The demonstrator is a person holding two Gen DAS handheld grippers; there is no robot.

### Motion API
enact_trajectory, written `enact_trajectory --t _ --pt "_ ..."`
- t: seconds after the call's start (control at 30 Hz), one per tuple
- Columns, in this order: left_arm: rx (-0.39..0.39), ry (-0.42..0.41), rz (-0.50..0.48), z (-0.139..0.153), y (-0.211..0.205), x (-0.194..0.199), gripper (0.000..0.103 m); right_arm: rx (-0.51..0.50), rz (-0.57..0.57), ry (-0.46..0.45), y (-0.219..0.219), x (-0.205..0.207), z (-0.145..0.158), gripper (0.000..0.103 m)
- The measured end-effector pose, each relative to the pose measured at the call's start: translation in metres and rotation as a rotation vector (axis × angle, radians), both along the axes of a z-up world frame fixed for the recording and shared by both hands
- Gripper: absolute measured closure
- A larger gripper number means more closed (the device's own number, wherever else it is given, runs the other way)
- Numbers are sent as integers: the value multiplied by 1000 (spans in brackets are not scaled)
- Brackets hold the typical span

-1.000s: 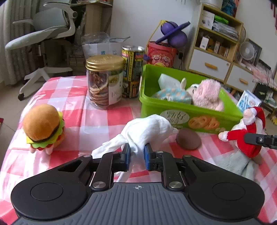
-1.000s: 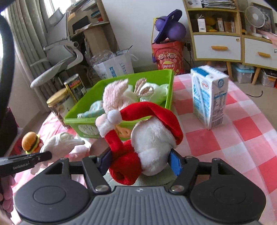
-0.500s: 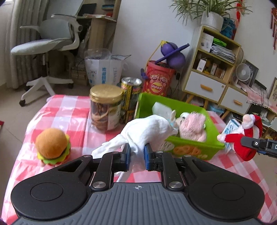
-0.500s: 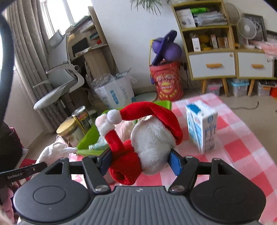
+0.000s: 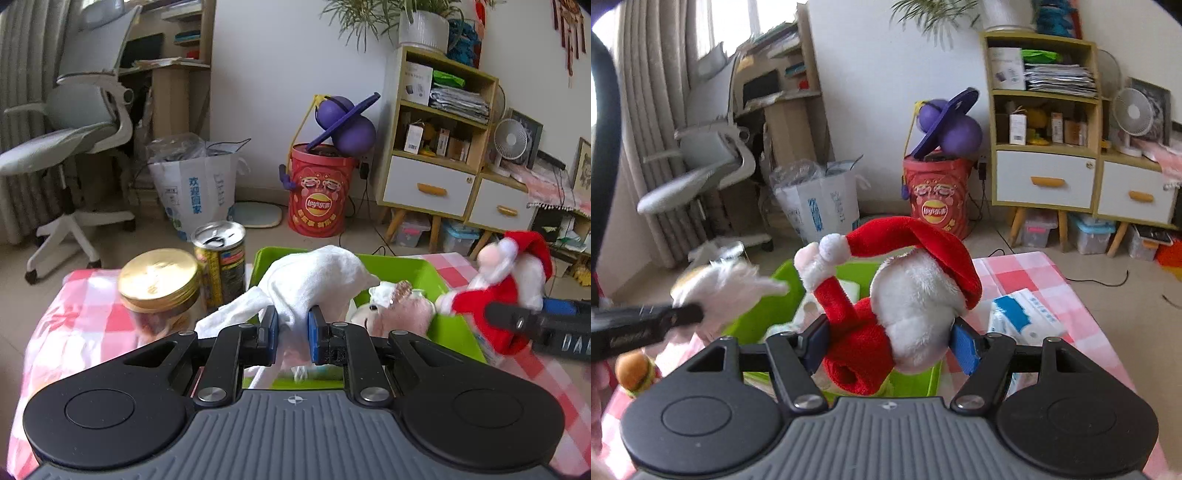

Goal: Organize soft objects
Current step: 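Carry the glove and Santa plush into the green tray and open both tools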

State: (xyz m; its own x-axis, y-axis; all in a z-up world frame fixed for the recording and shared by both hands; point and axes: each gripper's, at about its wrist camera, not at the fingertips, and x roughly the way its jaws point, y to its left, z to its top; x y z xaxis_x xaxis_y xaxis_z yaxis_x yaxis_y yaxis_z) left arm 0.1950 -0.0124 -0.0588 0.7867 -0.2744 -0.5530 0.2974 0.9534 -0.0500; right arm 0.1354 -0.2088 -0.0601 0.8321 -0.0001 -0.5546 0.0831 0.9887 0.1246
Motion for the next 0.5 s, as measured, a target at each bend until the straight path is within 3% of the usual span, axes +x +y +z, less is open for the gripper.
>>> enact_trajectory --t 0.17,0.5 --pt "63 -13 -6 -24 -20 22 89 -51 21 49 7 24 -23 70" --pt "153 67 -10 -55 -33 57 89 -88 72 87 14 49 -49 70"
